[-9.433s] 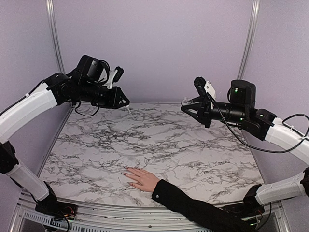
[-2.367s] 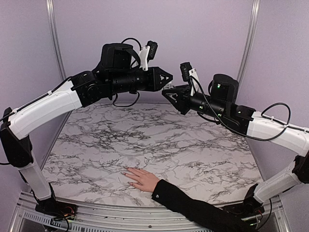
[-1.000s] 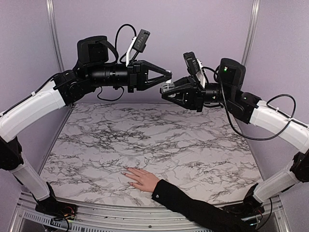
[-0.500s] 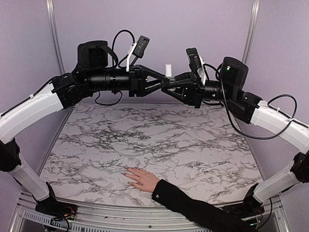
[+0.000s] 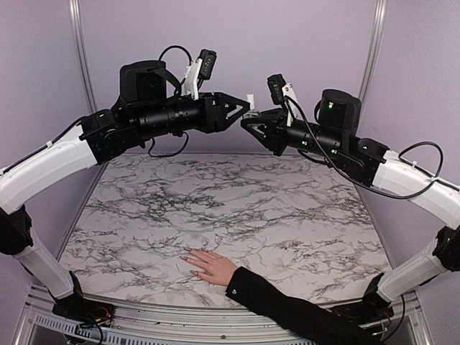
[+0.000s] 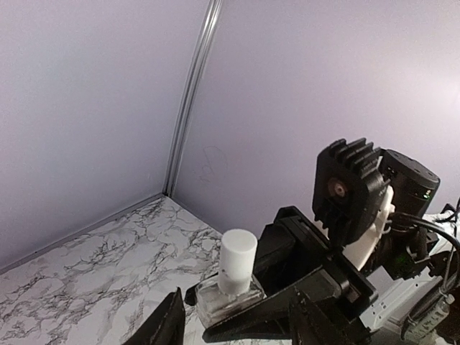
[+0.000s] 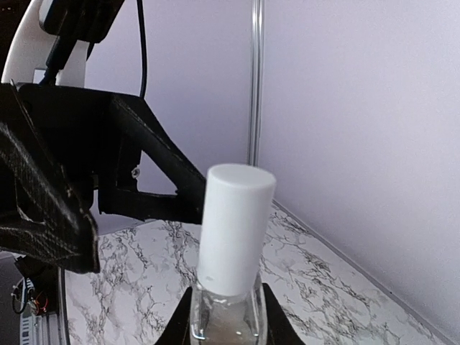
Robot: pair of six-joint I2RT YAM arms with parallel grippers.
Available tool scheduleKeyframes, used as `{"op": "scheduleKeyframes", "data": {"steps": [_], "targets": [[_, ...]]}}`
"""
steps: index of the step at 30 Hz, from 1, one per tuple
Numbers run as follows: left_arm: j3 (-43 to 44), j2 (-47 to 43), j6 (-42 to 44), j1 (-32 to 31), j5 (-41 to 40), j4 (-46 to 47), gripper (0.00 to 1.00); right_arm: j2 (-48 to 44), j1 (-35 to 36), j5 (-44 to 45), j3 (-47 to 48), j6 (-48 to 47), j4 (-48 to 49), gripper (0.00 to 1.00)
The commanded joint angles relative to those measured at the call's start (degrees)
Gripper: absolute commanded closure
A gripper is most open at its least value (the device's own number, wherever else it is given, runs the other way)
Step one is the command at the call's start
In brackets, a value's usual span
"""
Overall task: Paint the nails
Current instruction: Screw the nail polish bottle.
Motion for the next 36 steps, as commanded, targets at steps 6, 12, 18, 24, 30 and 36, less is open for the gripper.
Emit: {"op": "scheduleKeyframes", "data": {"steps": [6, 12, 18, 24, 30, 36], "targets": [[7.0, 5.4, -2.7, -0.1, -9.2, 2.8, 0.55, 1.3, 2.3, 8.4, 4.4, -2.4, -3.5, 1.00], [8.0, 6.5, -2.5, -0.1, -8.6, 2.1, 0.61, 1.5, 2.4, 8.0, 4.5, -2.3, -3.9, 1.00], [7.7, 6.9, -2.5, -0.1, -5.8, 0.9, 0.74, 1.4, 2.4, 8.0, 4.5, -2.0, -3.3, 1.00], [7.1, 6.4, -2.7, -0.1, -1.9, 0.6, 0.89, 1.2, 2.4, 7.4, 4.5, -1.7, -2.7, 1.00], [6.4, 5.9, -1.6, 0.0, 4.5, 0.6, 0.94, 0.8, 2.1, 1.3, 5.2, -3.4, -2.2, 1.00], [3.5, 4.1, 1.0, 1.0, 12.6, 0.7, 0.96, -0.2, 0.0, -8.6, 5.5, -1.7, 0.7, 1.00]]}}
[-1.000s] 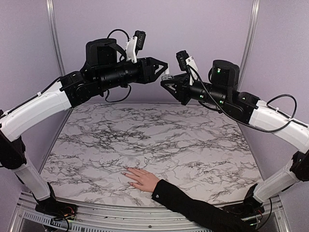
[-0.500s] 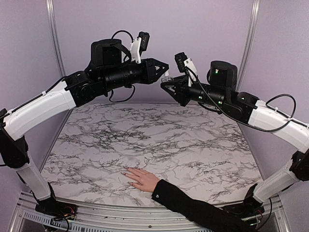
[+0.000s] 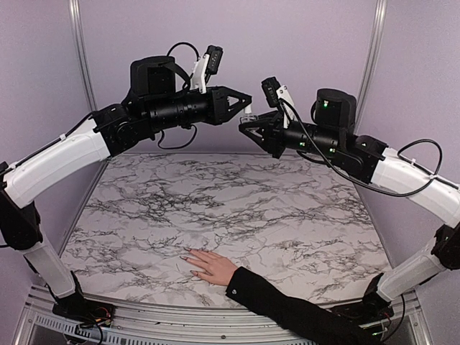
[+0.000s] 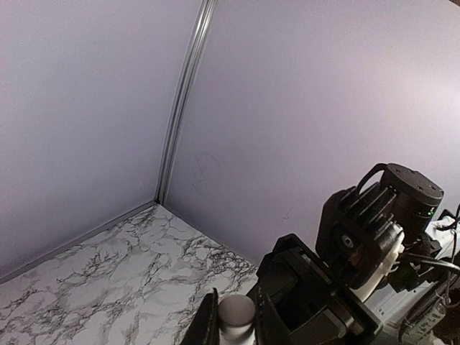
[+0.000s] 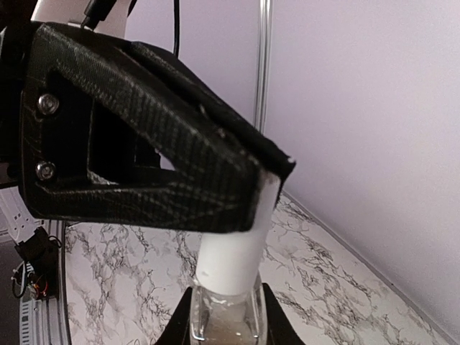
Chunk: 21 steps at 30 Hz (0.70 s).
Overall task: Paint the nails
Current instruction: Screw the nail polish bottle.
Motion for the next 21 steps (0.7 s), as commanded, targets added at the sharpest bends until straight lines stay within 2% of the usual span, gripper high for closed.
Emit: {"op": "scheduleKeyframes", "data": {"steps": [1, 12, 21], "targets": [[-3.1, -1.9, 2.4, 0.2, 12.3, -0.3, 0.96, -1.7, -1.3, -11.6, 3.3, 1.0, 6.2, 1.00], [-3.9, -2.1, 4.3, 1.9, 29.7, 0.0, 0.96, -1.6, -3.1, -30.6, 4.8, 4.3, 11.0, 1.00], [-3.9, -0.5, 5.0, 3.2, 42.9, 1.0, 0.95, -1.1, -3.1, -39.5, 4.9, 7.5, 16.2, 1.00]]}}
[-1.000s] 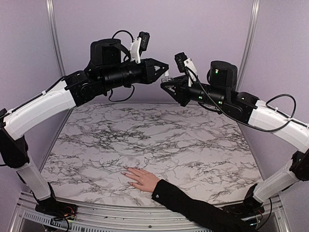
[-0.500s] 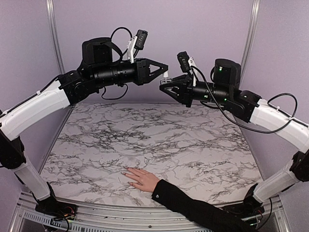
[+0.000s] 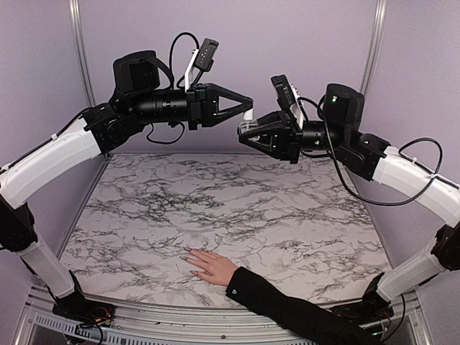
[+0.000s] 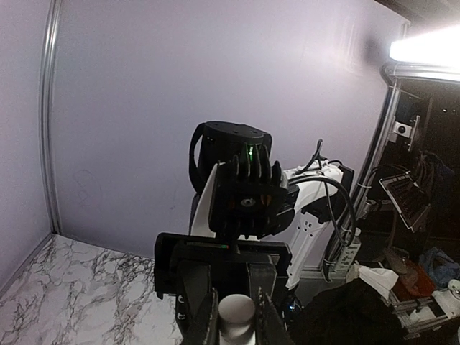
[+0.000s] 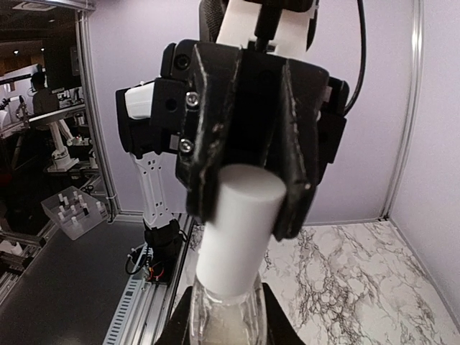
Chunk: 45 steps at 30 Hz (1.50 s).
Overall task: Paint the nails
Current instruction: Screw the nail polish bottle.
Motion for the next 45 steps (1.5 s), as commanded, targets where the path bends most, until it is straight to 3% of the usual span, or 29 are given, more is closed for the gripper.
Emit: {"op": "scheduleKeyframes", "data": {"steps": [1, 10, 14, 19, 25, 31, 35, 45], "targets": [[-0.9, 2.6, 1.3, -0.3, 11.3, -4.3, 0.95, -0.8, 0.2, -5.8, 4.8, 2.9, 11.1, 1.00], [-0.8, 2.7, 1.9, 0.0, 11.3, -4.0, 0.90, -1.2, 0.3, -5.7, 4.9, 3.0, 10.9, 1.00], [-1.7, 0.9, 2.7, 0.4, 6.3, -3.7, 0.79, -1.5, 0.3, -2.4, 4.5, 1.2, 9.1, 1.00], [-5.8, -3.6, 1.8, 1.6, -1.3, 1.8, 0.58, -1.8, 0.2, -0.1, 3.3, 0.2, 7.6, 1.00], [-9.4, -7.8, 2.1, 1.9, -7.7, 3.2, 0.46, -2.2, 0.2, 6.3, 2.5, -2.0, 3.7, 1.00], [-9.0, -9.1, 1.6, 1.4, -19.0, 0.0, 0.44, -1.2, 0.4, 21.7, 4.6, -5.6, -4.7, 1.00], [-6.0, -6.9, -0.4, -0.1, -26.1, -2.3, 0.49, -0.8, 1.1, 30.8, 4.4, -6.9, -6.7, 1.00], [-0.4, -1.2, -3.1, -3.4, -35.7, -4.6, 0.50, 0.6, 3.6, 39.4, 5.2, -8.9, -9.4, 1.00]]}}
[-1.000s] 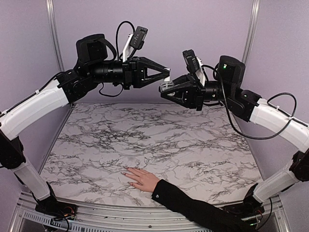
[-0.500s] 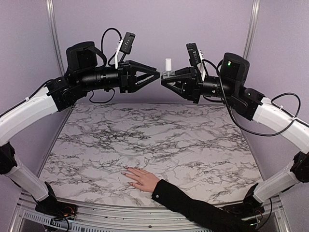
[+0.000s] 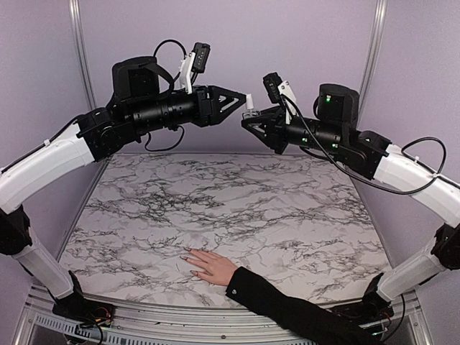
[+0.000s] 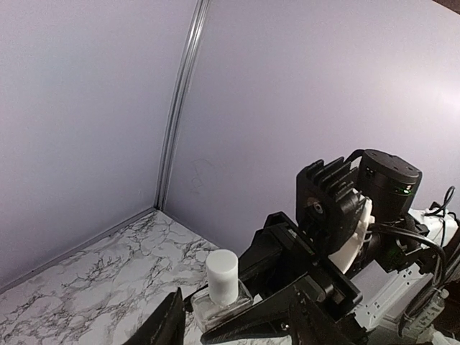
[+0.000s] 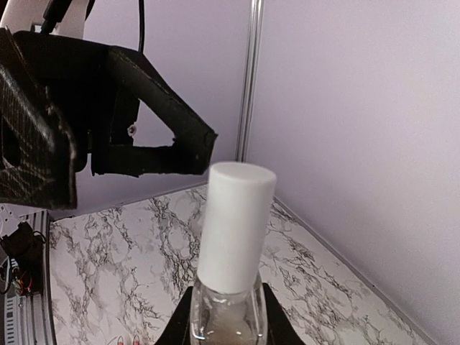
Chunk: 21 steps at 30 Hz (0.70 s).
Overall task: Paint the nails
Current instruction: Screw the nail polish bottle.
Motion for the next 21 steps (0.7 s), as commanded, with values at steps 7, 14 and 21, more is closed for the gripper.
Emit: {"op": "scheduleKeyframes", "data": {"steps": [7, 14, 21], "targets": [[3.9, 3.6, -1.9, -1.5, -8.7, -1.5, 0.54, 0.7, 2.2, 5.6, 3.2, -1.7, -1.7, 1.00], [3.7, 4.0, -2.2, -1.5, -8.5, -2.2, 0.63, 1.2, 2.4, 5.5, 4.1, -1.9, -2.1, 1.00], [4.1, 4.5, -2.8, -1.5, -6.8, -2.3, 0.71, 1.9, 2.4, 4.7, 4.9, -2.1, -2.4, 1.00]]}}
